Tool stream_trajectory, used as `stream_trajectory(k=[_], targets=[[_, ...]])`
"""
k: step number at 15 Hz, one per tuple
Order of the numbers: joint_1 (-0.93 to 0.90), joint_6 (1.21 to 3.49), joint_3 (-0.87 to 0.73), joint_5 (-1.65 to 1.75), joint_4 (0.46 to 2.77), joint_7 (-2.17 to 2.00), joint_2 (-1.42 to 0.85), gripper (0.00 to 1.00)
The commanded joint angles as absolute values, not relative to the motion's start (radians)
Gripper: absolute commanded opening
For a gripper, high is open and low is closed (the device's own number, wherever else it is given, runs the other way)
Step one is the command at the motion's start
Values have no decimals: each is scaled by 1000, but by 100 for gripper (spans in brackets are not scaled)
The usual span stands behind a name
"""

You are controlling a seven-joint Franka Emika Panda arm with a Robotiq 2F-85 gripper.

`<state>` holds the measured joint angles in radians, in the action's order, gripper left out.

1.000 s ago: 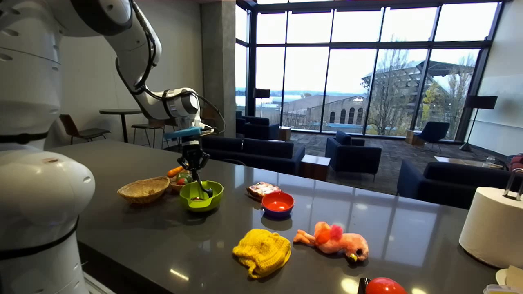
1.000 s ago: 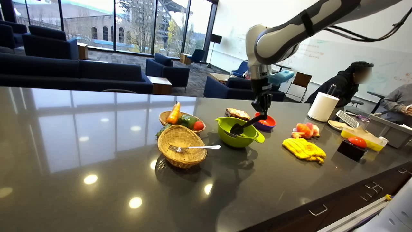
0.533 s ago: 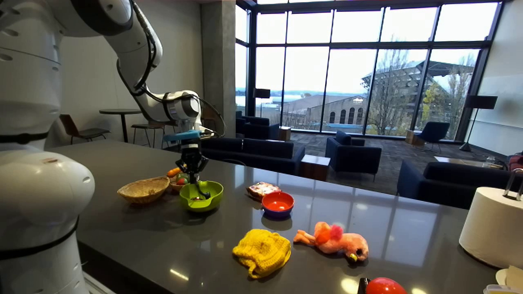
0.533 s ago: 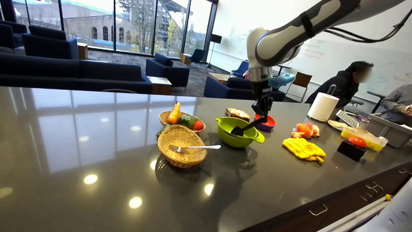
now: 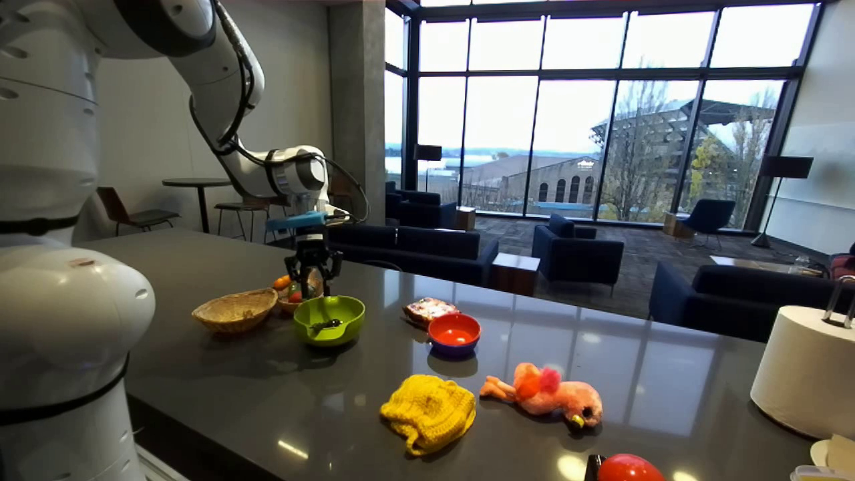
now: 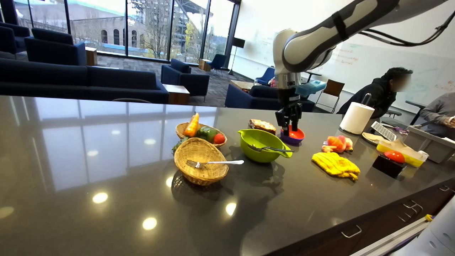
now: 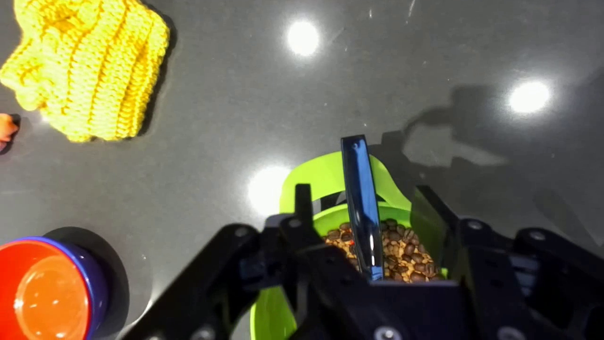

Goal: Use the black spoon to mix the contents of the green bowl

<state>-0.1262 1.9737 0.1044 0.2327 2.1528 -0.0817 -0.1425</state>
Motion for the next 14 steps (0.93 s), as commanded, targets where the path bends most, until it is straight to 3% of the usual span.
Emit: stream_trajectory(k=[1, 2, 4, 14], targets=[[-132, 1978, 108, 217, 2209, -128, -60, 88], [-134, 1978, 111, 211, 2221, -137, -42, 96], [-138, 1985, 119, 192, 2249, -160, -1, 100], [-160, 2071, 178, 166, 2425, -329, 241, 100]])
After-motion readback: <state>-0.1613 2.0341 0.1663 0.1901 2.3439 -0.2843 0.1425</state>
